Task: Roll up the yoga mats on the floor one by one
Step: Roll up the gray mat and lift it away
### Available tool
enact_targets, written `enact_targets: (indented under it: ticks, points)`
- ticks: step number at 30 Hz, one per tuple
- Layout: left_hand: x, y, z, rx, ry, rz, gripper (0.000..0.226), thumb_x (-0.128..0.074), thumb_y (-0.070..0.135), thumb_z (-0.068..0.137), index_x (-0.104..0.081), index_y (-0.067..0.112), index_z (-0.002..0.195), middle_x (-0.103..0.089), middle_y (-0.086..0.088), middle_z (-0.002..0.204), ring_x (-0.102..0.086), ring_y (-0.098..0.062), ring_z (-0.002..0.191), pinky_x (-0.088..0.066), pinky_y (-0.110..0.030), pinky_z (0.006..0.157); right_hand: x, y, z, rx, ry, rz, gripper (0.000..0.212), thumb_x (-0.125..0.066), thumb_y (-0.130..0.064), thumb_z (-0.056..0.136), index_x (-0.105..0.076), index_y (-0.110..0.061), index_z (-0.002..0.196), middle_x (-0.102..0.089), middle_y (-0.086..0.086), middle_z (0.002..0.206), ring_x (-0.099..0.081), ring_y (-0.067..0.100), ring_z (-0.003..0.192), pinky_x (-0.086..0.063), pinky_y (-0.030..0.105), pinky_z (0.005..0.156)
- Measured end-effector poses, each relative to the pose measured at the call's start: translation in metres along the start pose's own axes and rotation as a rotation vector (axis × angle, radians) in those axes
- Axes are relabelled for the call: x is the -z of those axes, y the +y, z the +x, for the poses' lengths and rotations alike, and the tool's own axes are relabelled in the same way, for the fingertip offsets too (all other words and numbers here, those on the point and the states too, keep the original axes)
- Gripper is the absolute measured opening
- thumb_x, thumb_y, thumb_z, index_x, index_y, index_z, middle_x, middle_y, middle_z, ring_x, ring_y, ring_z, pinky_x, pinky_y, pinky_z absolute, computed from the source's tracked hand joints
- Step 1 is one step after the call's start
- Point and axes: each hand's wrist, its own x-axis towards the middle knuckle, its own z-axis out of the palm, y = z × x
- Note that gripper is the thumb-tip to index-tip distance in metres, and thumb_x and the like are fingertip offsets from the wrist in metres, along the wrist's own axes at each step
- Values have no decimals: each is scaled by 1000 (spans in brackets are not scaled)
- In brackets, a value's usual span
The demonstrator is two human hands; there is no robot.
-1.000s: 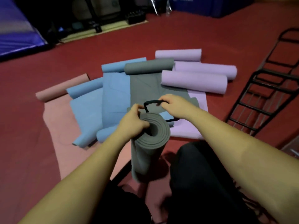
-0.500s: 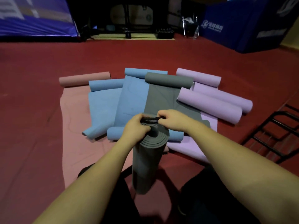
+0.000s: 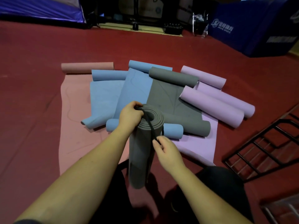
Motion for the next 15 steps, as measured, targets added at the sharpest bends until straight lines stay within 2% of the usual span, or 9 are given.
enact_targets:
  ticks: [3, 5, 7, 9, 10, 11, 13, 14, 15]
  points:
    - [-7, -2, -4, 8, 5, -139, 12, -71, 19, 85, -68, 15, 96, -67, 1, 90, -62, -19, 90, -48, -29, 81, -10, 5, -3, -39, 61, 21, 33, -39, -46, 94, -43, -19, 77, -46, -4, 78, -49, 23, 78, -39, 40, 71]
    - [-11, -9, -5, 64, 55, -319, 26, -70, 37, 89, -64, 12, 87, -69, -5, 84, -65, -21, 86, -51, -37, 84, -11, 7, 2, -96, 54, 93, 41, -33, -51, 93, -45, -15, 77, -50, 1, 82, -50, 24, 84, -42, 42, 79]
    - [-15, -17, -8, 127, 62, -568, 38, -58, 42, 97, -64, 4, 97, -72, -11, 92, -69, -27, 93, -54, -40, 90, -7, 10, 7, -147, 33, 203, 47, -33, -49, 97, -52, -11, 79, -56, 4, 84, -53, 22, 86, -43, 40, 83]
    - [-15, -20, -13, 161, -5, -792, 53, -39, 43, 105, -65, -4, 108, -72, -20, 103, -69, -30, 99, -55, -41, 95, -4, 15, 12, -230, 23, 329, 44, -34, -38, 105, -59, -10, 81, -64, 2, 88, -58, 16, 89, -43, 33, 85]
    - [-15, -22, -15, 170, -28, -878, 61, -30, 43, 107, -69, -4, 101, -73, -19, 100, -70, -28, 96, -56, -37, 93, -3, 17, 14, -257, 29, 355, 45, -34, -35, 106, -61, -10, 81, -67, 1, 88, -59, 14, 90, -43, 31, 86]
    - [-12, -24, -17, 189, -27, -962, 71, -23, 44, 107, -75, 1, 83, -75, -16, 91, -71, -24, 88, -57, -33, 89, -3, 20, 15, -268, 35, 363, 46, -34, -35, 107, -62, -11, 79, -68, -1, 88, -60, 13, 90, -44, 32, 88]
    - [-12, -27, -15, 224, -5, -1136, 84, -20, 44, 107, -67, 11, 46, -75, -7, 75, -71, -17, 79, -55, -29, 87, -6, 24, 17, -277, 40, 352, 49, -33, -43, 103, -63, -17, 74, -69, -3, 85, -62, 14, 88, -47, 35, 89]
    - [-11, -29, -14, 225, -15, -1176, 84, -20, 43, 107, -64, 12, 41, -75, -6, 74, -70, -18, 81, -53, -30, 89, -8, 23, 17, -273, 41, 327, 50, -33, -49, 100, -63, -21, 70, -69, -3, 83, -63, 14, 86, -48, 38, 88]
    - [-10, -27, -16, 210, -38, -1143, 82, -20, 42, 107, -66, 11, 46, -75, -6, 75, -69, -18, 83, -54, -30, 88, -9, 24, 16, -241, 52, 271, 50, -33, -53, 96, -61, -25, 66, -67, -4, 80, -62, 15, 84, -48, 40, 87]
